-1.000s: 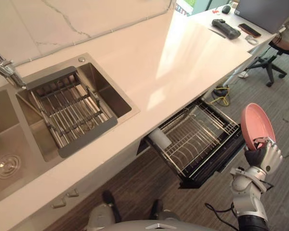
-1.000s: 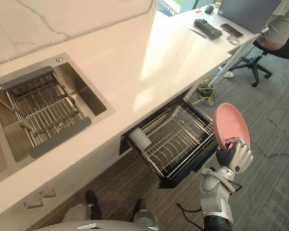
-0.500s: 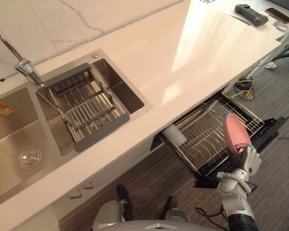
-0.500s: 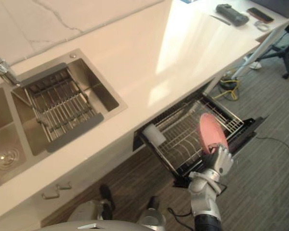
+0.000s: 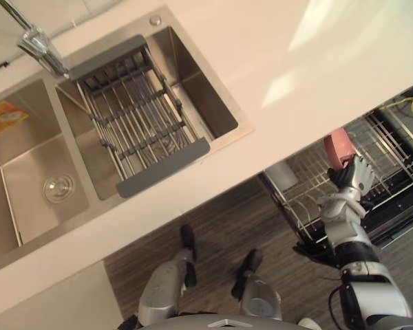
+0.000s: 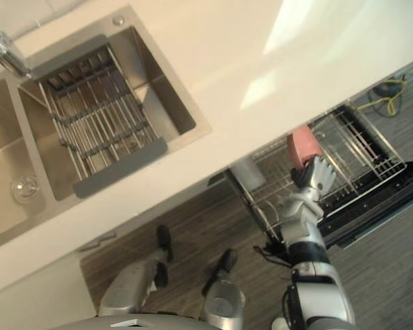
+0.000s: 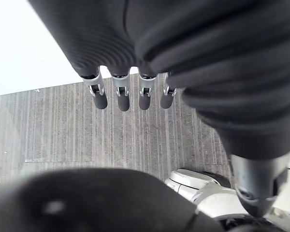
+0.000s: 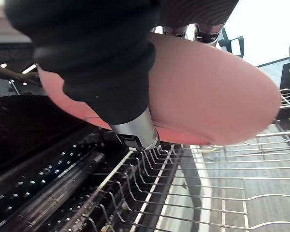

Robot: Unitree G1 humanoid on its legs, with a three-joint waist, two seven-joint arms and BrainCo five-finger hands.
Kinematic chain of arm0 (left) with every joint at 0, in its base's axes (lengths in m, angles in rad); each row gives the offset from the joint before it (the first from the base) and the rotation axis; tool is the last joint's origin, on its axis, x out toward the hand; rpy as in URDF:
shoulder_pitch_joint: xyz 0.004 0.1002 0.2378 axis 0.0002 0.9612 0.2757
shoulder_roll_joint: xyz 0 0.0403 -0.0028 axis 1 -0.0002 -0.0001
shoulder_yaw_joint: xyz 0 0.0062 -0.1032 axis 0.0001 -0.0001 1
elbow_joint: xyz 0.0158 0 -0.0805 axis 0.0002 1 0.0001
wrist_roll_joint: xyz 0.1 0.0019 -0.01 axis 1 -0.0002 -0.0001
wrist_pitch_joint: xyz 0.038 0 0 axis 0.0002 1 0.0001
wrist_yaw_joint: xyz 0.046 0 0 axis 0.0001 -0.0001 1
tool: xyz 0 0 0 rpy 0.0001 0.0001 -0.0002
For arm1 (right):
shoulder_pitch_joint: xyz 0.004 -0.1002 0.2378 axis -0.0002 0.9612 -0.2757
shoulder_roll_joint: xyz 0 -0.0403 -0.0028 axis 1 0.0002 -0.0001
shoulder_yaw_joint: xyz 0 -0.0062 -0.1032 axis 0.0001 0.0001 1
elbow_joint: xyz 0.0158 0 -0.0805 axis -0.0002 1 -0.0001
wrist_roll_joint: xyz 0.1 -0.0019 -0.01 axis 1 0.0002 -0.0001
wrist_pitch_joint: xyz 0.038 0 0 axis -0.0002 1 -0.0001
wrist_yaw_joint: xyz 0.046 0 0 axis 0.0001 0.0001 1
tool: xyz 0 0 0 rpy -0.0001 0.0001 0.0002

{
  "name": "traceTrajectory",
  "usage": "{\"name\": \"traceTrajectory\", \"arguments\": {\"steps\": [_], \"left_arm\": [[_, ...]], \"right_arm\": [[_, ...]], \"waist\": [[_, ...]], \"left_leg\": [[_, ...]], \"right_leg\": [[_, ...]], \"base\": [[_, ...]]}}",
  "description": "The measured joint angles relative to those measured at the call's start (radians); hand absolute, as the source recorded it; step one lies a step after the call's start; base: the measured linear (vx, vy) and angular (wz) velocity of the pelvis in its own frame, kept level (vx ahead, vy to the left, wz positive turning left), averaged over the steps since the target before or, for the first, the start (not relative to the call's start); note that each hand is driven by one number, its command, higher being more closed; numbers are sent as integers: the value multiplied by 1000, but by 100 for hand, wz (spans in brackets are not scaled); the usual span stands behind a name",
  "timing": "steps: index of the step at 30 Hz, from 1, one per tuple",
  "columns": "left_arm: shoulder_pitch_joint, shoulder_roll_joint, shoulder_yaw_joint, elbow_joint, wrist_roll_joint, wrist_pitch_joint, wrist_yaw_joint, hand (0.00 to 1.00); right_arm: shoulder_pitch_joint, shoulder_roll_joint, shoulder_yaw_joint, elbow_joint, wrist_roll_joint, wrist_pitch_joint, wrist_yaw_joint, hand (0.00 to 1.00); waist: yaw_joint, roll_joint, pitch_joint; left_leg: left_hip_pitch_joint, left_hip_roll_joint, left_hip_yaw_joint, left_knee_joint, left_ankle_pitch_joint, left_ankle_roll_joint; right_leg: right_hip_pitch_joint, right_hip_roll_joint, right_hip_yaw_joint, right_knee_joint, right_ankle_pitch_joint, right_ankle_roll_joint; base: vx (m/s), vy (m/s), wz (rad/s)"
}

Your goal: Walk over to the sink, pick up the cup, carry it to the dishwasher, place the cup inside the dishwasher, then close the dishwasher door

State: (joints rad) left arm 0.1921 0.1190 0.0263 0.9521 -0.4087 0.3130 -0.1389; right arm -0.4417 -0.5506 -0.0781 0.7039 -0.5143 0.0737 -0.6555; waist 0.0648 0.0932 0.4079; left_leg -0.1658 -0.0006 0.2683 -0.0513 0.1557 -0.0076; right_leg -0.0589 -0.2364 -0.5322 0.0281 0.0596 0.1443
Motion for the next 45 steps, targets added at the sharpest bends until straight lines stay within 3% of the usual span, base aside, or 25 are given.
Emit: {"name": "traceTrajectory", "arguments": {"steps": [4, 7, 9, 15, 20, 21, 24, 31, 36, 41, 45], "left_arm": [[-35, 1, -8, -3, -1, 0, -8, 0], [-46, 3, -13, -9, -2, 0, -20, 0], [-47, 9, -35, -12, -3, -1, -22, 0], [-61, 12, -66, -15, -22, -6, -43, 0], [-66, 21, -90, -17, -23, -13, -51, 0], [-67, 24, -108, -17, -22, -21, -52, 0], [-84, 25, -136, -17, -21, -32, -44, 0], [-94, 38, -155, -17, -21, -34, -34, 0], [-96, 40, -151, -18, -17, -29, -37, 0], [-96, 40, -142, -21, 28, -40, -34, 0], [-94, 33, -103, -31, 43, -40, -18, 0]], "right_arm": [[-103, -72, 22, 68, 71, 40, 31, 100], [-158, -91, 58, 110, 84, 62, 55, 100], [-180, -93, 69, 141, 91, 62, 71, 100], [-264, -171, 110, 227, 124, 74, 94, 100], [-293, -189, 135, 228, 122, 62, 123, 100], [-302, -197, 156, 228, 117, 58, 123, 0], [-339, -209, 164, 251, 134, 62, 120, 0], [-389, -222, 189, 265, 255, 83, 100, 0], [-378, -233, 105, 244, 380, 57, 116, 0], [-266, -208, 15, 45, 506, 15, 208, 0], [-133, -135, -77, -153, 588, -5, 319, 0]], "waist": [[-2, 23, 46], [-1, 26, 68], [-2, 29, 69], [13, 77, 93], [13, 86, 100], [13, 87, 101], [19, 88, 100], [20, 93, 97], [14, 97, 94], [4, 99, 93], [-28, 99, 93]], "left_leg": [[-47, -1, -22, -16, 26, -7], [-68, -2, -22, -23, 34, -13], [-86, -3, -22, -23, 38, -14], [-141, -10, -29, -24, 55, -12], [-154, -20, -89, -24, 58, -14], [-160, -20, -99, -24, 59, -15], [-185, -18, -108, -25, 64, -28], [-193, -20, -103, -26, 58, -17], [-193, -21, -98, -26, 59, -15], [-163, -20, -83, -26, 56, -15], [-109, -19, -72, -27, 43, -8]], "right_leg": [[-64, -3, 10, 18, 10, -13], [-96, -4, 28, 24, 15, -19], [-118, -5, 31, 27, 17, -20], [-182, -15, 46, 35, 31, -25], [-206, -20, 66, 42, 38, -23], [-215, -20, 69, 44, 38, -24], [-249, -22, 78, 57, 40, -29], [-287, -35, 97, 109, 24, -29], [-294, -38, 106, 117, 24, -28], [-286, -43, 124, 143, 7, -30], [-252, -51, 139, 171, -16, -29]], "base": [[-65, -15, -3], [-52, -14, -8], [-11, -9, -2], [10, -19, -1], [45, -39, -9], [28, -34, -5], [18, -33, -5], [7, -8, -4], [15, -9, -3], [37, -34, -9], [50, -54, -8]]}}
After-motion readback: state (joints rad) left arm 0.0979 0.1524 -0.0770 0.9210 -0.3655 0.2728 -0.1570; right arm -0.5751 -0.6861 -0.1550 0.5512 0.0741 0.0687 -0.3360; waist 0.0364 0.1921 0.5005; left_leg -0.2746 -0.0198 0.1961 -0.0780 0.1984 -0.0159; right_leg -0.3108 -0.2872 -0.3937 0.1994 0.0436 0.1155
